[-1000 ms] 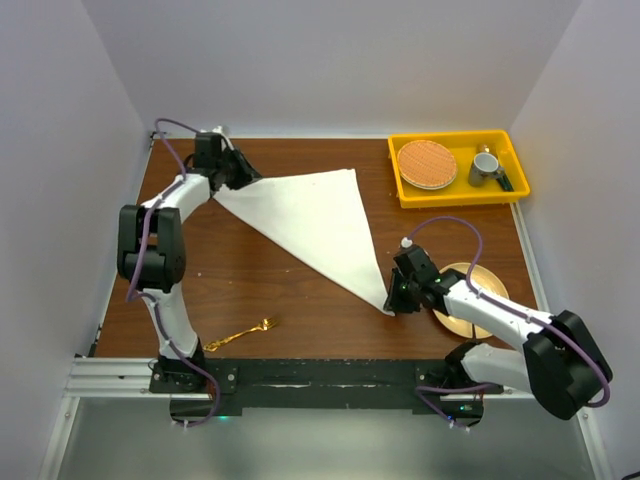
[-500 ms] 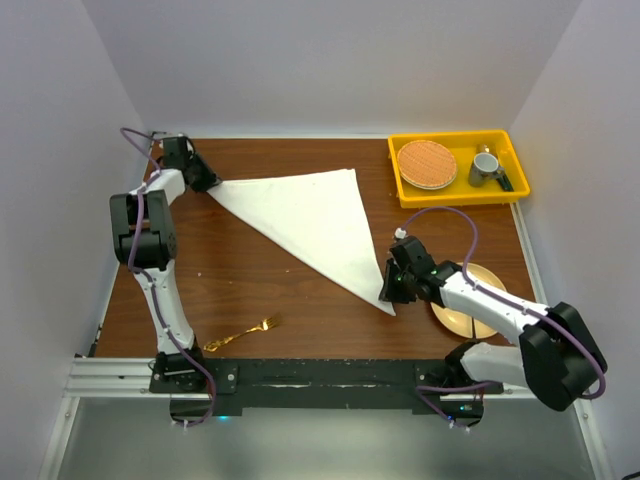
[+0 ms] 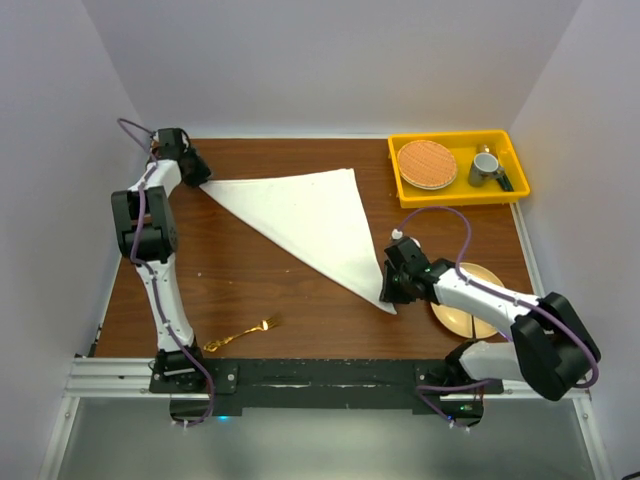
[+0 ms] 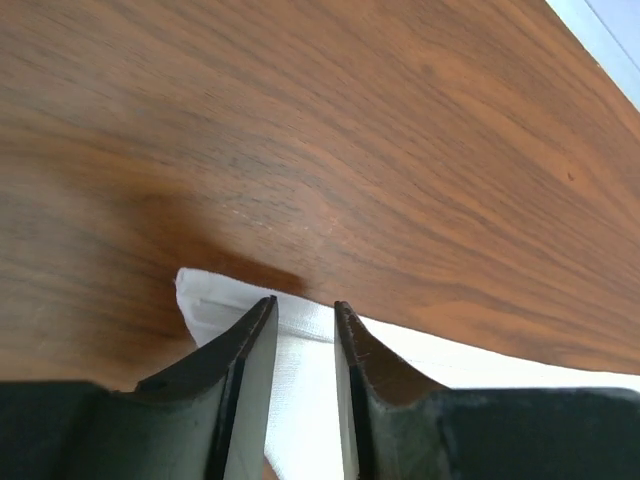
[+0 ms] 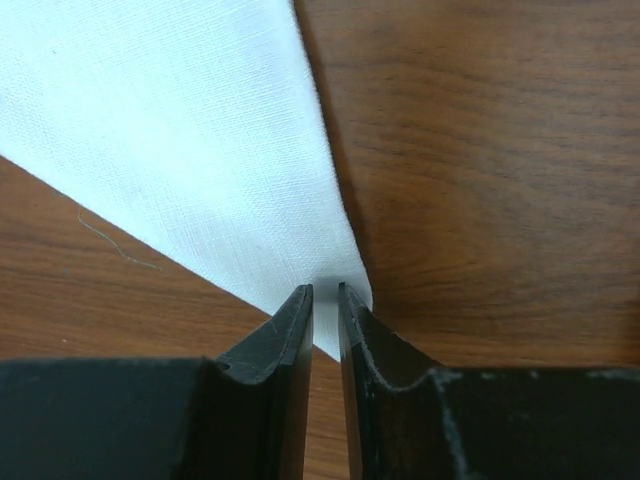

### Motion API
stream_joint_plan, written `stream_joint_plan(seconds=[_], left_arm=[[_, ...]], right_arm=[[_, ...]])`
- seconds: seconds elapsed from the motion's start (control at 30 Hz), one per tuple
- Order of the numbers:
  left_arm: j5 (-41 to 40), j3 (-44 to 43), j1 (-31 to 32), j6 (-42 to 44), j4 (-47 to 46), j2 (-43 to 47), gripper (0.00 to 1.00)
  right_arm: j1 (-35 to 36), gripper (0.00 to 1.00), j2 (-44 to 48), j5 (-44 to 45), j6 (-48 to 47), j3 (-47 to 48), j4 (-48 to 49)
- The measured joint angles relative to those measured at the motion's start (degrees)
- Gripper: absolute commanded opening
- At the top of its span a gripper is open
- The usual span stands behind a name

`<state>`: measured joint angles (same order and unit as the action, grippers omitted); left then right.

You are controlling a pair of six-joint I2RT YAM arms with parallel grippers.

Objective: Fold the napkin, place the utensils inside, and roll it up
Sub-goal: Fold the napkin, then grab a utensil with the left arm

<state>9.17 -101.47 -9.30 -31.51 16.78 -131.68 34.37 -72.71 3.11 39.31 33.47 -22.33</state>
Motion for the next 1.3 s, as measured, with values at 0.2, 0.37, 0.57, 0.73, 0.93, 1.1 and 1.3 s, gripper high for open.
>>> stream_joint_plan(seconds=[0.2, 0.37, 0.57, 0.73, 0.93, 1.1, 1.3], left_arm=[[-7.52, -0.83, 5.38, 5.14, 7.80, 8.72, 0.57], [-13.33, 15.32, 19.50, 10.29, 7.65, 30.36, 0.47], [-16.90, 36.04, 36.52, 15.32, 11.69, 49.59, 0.46], [-20.98, 46.40, 47.23, 13.05, 19.17, 55.71, 0.52], [-20.90, 47.84, 55.89, 9.14, 25.70, 55.69, 0.57], [-19.56, 48.81, 61.26, 6.08, 27.87, 55.60, 0.64], [-19.45, 49.86, 63.58, 3.96, 29.62, 51.43, 0.64]], right_arm=[[4.85, 0.68, -1.14, 3.02, -3.61, 9.31, -4.61], [5.35, 0.78, 0.83, 2.93, -6.27, 15.04, -4.98], [5.38, 0.79, 7.04, 1.64, -8.63, 15.15, -7.13], [5.35, 0.79, 8.24, 0.33, -9.55, 14.78, -7.54], [5.38, 0.80, 8.28, -1.36, -10.47, 13.14, -7.65], [5.35, 0.80, 9.09, -1.77, -10.91, 12.92, -7.63], [5.35, 0.81, 11.21, -2.73, -10.95, 12.20, -7.23]])
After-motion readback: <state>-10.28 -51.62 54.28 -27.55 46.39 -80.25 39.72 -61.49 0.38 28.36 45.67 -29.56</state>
